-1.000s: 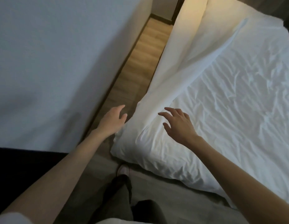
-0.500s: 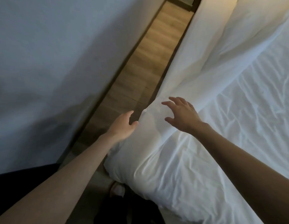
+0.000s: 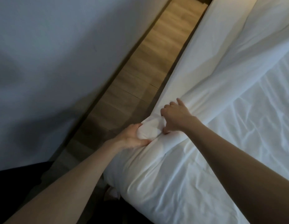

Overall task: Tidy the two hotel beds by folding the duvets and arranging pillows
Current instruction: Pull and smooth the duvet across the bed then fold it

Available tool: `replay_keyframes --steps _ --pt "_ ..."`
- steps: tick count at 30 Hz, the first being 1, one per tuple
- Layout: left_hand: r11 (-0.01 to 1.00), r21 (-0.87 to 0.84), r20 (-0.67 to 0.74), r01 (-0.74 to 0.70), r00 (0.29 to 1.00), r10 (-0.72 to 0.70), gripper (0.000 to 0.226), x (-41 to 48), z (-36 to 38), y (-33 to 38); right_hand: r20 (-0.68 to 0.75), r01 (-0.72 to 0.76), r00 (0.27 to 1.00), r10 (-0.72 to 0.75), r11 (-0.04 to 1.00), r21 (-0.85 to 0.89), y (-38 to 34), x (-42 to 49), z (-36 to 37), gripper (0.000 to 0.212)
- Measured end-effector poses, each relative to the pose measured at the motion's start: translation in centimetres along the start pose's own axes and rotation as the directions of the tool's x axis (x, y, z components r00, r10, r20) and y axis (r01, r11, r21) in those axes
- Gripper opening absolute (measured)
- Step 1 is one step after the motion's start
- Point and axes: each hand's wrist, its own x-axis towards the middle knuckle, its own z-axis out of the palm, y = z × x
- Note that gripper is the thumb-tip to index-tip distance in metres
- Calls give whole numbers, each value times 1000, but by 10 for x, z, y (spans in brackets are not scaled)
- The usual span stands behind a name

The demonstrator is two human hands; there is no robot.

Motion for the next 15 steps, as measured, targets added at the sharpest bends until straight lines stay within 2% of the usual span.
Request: replay_keyframes --steps 3,7,9,12,15 --pt "996 14 -14 -89 996 90 78 -11 1 8 -113 3 994 0 1000 21 0 -21 7 41" --pt "956 267 -21 -117 992 127 59 -38 4 17 -282 -14 959 29 998 56 -7 -65 18 23" --pt "895 418 22 -153 987 159 51 -55 4 25 -317 -11 947 46 994 111 -10 -87 21 20" --pt "721 646 99 -250 964 246 51 -78 7 38 -261 5 963 59 971 240 -15 -120 16 22" --pt "655 707 164 -268 962 216 55 -100 11 50 -287 -2 954 84 962 275 -26 -152 9 25"
